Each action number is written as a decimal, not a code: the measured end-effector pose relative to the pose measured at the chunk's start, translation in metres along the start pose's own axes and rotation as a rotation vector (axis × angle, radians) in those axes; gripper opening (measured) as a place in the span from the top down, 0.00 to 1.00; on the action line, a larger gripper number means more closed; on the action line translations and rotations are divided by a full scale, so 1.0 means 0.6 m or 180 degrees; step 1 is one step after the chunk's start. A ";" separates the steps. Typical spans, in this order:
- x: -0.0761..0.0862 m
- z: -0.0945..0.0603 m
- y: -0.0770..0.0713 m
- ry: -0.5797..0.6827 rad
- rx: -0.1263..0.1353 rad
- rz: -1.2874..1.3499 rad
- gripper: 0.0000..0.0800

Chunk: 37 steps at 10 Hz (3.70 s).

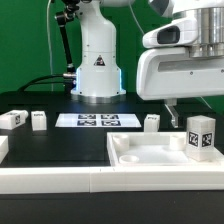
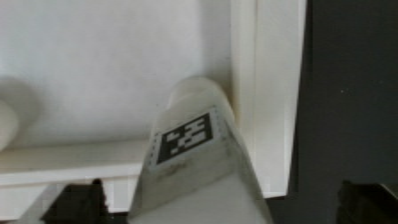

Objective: Assemble square table

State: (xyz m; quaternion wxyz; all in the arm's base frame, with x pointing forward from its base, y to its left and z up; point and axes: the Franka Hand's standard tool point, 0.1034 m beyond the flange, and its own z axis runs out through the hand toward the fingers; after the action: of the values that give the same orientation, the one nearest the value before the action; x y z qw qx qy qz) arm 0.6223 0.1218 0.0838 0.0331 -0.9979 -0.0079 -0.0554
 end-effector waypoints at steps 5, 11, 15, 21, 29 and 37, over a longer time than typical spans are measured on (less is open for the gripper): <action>0.001 0.000 0.009 -0.0006 -0.0051 -0.1204 0.19; 0.002 0.000 0.011 -0.0009 -0.0059 -0.1373 0.64; 0.002 0.000 0.013 0.0001 -0.0033 -0.0539 0.64; 0.001 0.002 0.006 0.0036 -0.0007 0.1440 0.64; -0.002 0.002 0.000 -0.0029 0.0020 0.3479 0.64; -0.004 0.001 -0.013 -0.0030 0.0007 0.1974 0.20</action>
Offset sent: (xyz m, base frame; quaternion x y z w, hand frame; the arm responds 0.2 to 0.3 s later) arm 0.0006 0.0007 0.0020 0.0016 -0.0059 -0.2015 0.9795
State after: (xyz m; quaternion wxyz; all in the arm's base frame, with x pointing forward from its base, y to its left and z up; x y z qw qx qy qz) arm 0.6200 0.1295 0.0833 0.0494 -0.9529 0.2967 -0.0380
